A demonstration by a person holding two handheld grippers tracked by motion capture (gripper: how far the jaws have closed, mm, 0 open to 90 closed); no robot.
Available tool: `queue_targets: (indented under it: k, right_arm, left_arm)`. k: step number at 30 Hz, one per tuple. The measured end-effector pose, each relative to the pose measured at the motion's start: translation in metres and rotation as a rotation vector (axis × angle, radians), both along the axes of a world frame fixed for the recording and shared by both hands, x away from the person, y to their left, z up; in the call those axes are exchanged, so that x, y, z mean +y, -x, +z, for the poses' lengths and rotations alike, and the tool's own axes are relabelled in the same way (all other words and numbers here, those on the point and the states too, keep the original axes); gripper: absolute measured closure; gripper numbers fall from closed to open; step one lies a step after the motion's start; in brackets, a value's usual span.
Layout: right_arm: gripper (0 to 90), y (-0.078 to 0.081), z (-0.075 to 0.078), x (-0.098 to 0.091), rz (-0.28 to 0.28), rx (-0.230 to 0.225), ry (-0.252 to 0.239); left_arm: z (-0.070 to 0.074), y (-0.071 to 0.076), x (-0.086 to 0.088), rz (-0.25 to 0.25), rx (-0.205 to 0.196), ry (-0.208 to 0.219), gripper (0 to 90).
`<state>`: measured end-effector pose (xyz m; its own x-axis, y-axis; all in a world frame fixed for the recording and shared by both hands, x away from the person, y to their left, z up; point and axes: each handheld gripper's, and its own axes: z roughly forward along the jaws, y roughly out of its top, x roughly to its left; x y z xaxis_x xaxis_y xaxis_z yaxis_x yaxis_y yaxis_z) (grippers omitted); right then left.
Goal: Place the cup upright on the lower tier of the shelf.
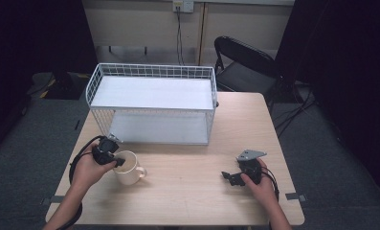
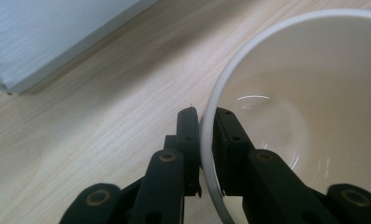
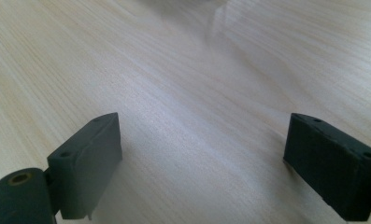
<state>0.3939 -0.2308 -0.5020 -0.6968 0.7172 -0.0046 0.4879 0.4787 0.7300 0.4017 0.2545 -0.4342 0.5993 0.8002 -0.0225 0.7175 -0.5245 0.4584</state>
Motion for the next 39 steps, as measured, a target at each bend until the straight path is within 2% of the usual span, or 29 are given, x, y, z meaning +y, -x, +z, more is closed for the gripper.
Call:
queue_targets:
  k: [1, 5, 8, 12, 15, 19, 23, 28, 29, 32, 37, 39]
  right_arm:
    - [10.5, 0.000, 0.000, 0.000, 0.000, 0.000, 0.000]
    - [10.5, 0.000, 0.000, 0.000, 0.000, 0.000, 0.000]
    - [10.5, 0.000, 0.000, 0.000, 0.000, 0.000, 0.000]
    - [10.5, 0.000, 0.000, 0.000, 0.000, 0.000, 0.000]
    - [10.5, 0.000, 0.000, 0.000, 0.000, 0.000, 0.000]
    - [10.5, 0.000, 0.000, 0.000, 0.000, 0.000, 0.000]
    - [10.5, 0.000, 0.000, 0.000, 0.000, 0.000, 0.000]
    - [10.5, 0.000, 0.000, 0.000, 0.000, 0.000, 0.000]
    - [10.5, 0.000, 0.000, 0.000, 0.000, 0.000, 0.000]
    - [10.5, 0.000, 0.000, 0.000, 0.000, 0.000, 0.000]
    - [10.5, 0.000, 0.000, 0.000, 0.000, 0.000, 0.000]
    - [10.5, 0.000, 0.000, 0.000, 0.000, 0.000, 0.000]
  left_arm:
    - [0.000, 0.000, 0.000, -0.007, 0.002, -0.006, 81.9]
    - [0.001, 0.001, 0.002, 0.029, 0.007, -0.003, 82.4]
    - [0.000, 0.002, 0.005, 0.055, 0.008, 0.016, 82.5]
    - [0.000, 0.004, 0.007, 0.081, -0.008, 0.023, 82.6]
    - [0.001, 0.005, 0.009, 0.092, -0.034, 0.038, 82.7]
    - [0.004, 0.006, 0.013, 0.113, -0.080, 0.086, 82.7]
    - [0.009, 0.007, 0.015, 0.125, -0.131, 0.099, 82.7]
    - [0.009, 0.007, 0.017, 0.162, -0.211, 0.139, 82.7]
    - [0.009, 0.006, 0.017, 0.166, -0.212, 0.144, 82.7]
    - [0.008, 0.006, 0.017, 0.184, -0.250, 0.154, 82.7]
    - [0.008, 0.004, 0.015, 0.207, -0.266, 0.174, 82.8]
    - [0.007, 0.003, 0.014, 0.218, -0.276, 0.168, 82.8]
